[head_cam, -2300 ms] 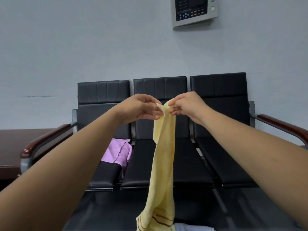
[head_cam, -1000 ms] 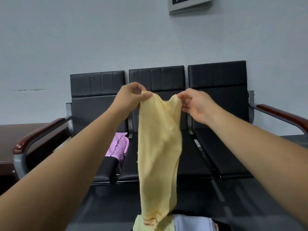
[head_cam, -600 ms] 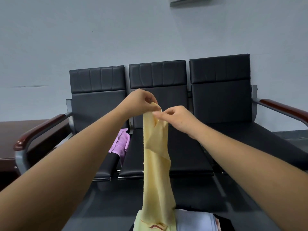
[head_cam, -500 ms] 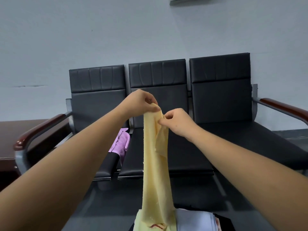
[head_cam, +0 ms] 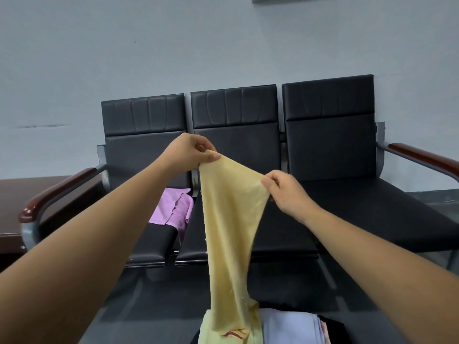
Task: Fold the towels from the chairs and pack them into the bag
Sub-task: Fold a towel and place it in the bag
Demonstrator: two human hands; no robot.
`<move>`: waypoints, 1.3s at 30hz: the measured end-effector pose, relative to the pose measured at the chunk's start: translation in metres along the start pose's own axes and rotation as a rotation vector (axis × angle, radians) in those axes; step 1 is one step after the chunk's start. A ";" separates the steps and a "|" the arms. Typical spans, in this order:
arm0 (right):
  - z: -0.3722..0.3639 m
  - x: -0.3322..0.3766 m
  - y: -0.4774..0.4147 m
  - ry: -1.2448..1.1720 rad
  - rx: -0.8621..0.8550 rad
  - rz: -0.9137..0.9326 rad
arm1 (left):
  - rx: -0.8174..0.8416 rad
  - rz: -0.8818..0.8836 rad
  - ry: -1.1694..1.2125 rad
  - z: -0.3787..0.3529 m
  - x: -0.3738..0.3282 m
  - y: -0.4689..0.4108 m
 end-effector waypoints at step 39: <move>0.026 0.012 -0.046 -0.872 -0.037 -0.083 | 0.566 0.138 0.652 -0.166 0.065 0.030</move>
Point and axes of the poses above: each hand's wrist, its own y-axis away from the middle knuckle, its own z-axis out of the back of the hand, x = y × z, the point moved 4 cm from there along -y, towards the middle knuckle, and after that the axes turned 12 degrees about x, right-handed, at the moved point
